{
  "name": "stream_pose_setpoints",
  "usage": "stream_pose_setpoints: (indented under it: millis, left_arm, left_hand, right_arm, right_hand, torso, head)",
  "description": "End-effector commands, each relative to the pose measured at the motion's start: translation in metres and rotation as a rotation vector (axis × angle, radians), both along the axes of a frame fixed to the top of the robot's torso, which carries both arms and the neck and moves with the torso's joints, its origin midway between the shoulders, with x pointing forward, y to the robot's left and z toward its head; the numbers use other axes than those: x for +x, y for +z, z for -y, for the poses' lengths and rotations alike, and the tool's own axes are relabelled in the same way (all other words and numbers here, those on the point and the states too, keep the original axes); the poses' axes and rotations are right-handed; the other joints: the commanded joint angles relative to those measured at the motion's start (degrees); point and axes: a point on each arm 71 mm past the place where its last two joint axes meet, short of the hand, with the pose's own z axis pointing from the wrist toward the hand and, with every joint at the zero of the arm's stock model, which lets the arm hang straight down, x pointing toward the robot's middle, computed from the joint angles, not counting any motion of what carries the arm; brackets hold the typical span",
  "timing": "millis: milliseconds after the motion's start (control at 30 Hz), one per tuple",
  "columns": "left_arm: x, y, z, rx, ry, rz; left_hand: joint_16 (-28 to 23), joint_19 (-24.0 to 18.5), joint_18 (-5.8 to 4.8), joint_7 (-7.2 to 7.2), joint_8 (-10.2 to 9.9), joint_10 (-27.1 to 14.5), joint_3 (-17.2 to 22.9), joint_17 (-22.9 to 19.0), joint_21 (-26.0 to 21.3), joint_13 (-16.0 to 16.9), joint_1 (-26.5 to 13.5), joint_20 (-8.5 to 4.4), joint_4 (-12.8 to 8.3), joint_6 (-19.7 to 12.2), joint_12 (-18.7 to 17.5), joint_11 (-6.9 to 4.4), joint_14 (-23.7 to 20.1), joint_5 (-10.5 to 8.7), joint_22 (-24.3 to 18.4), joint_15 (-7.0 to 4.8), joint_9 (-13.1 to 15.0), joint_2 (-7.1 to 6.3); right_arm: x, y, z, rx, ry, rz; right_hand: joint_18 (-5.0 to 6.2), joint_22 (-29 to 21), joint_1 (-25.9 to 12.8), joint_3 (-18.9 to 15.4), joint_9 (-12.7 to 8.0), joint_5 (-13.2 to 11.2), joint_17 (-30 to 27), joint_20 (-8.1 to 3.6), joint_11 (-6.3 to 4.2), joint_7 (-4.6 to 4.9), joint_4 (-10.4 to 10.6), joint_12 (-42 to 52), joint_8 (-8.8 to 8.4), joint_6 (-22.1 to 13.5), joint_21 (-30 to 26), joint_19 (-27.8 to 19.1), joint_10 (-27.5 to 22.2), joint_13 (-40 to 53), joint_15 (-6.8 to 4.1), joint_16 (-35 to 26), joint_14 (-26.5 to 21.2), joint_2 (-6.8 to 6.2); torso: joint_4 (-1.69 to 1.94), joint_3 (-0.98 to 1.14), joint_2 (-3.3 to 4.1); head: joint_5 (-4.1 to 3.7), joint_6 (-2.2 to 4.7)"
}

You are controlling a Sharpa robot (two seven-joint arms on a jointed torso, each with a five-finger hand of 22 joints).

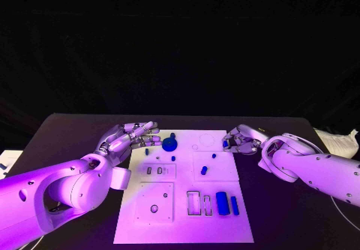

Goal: Assemble the parts on the task board

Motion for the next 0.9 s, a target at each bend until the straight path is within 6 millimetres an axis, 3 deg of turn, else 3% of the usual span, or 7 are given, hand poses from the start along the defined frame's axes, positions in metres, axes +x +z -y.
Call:
stream_pose_setpoints:
  millis: [33, 900]
  left_arm:
    - [-0.0005, 0.0014, 0.0022, -0.013, -0.019, 0.007]
    - [-0.0006, 0.0013, 0.0021, -0.013, -0.020, 0.005]
  left_hand:
    - [-0.2, -0.1, 0.13, 0.31, -0.3, -0.3, 0.3, 0.1, -0.3, -0.1, -0.1, 0.33, -0.1, -0.2, -0.2, 0.17, 0.1, 0.14, -0.1, 0.18, -0.1, -0.14]
    - [-0.2, -0.1, 0.13, 0.31, -0.3, -0.3, 0.3, 0.1, -0.3, -0.1, -0.1, 0.33, -0.1, -0.2, -0.2, 0.17, 0.1, 0.14, -0.1, 0.18, -0.1, -0.14]
  right_arm:
    - [-0.0002, -0.0025, -0.0006, -0.023, 0.007, -0.012]
    - [0.0031, -0.0043, -0.0017, -0.030, -0.006, -0.018]
  right_hand:
    - [-1.02, 8.8, 0.0, -0.1, 0.1, -0.3, 9.4, -0.30, -0.66, 0.04, -0.3, 0.3, 0.29, 0.3, 0.4, 1.1, 1.0, 1.2, -0.30, 0.3, 4.8, 0.75]
    - [-1.08, 9.0, -0.2, 0.1, 0.1, -0.7, 9.5, -0.42, -0.78, -0.11, -0.4, 0.5, 0.32, 0.8, 0.5, 1.3, 1.1, 1.3, -0.41, 0.4, 4.8, 1.01]
  torso:
    - [-0.02, -0.01, 0.00]
    - [0.02, 0.03, -0.01]
  head:
    - [0.01, -0.03]
    - [0.09, -0.33]
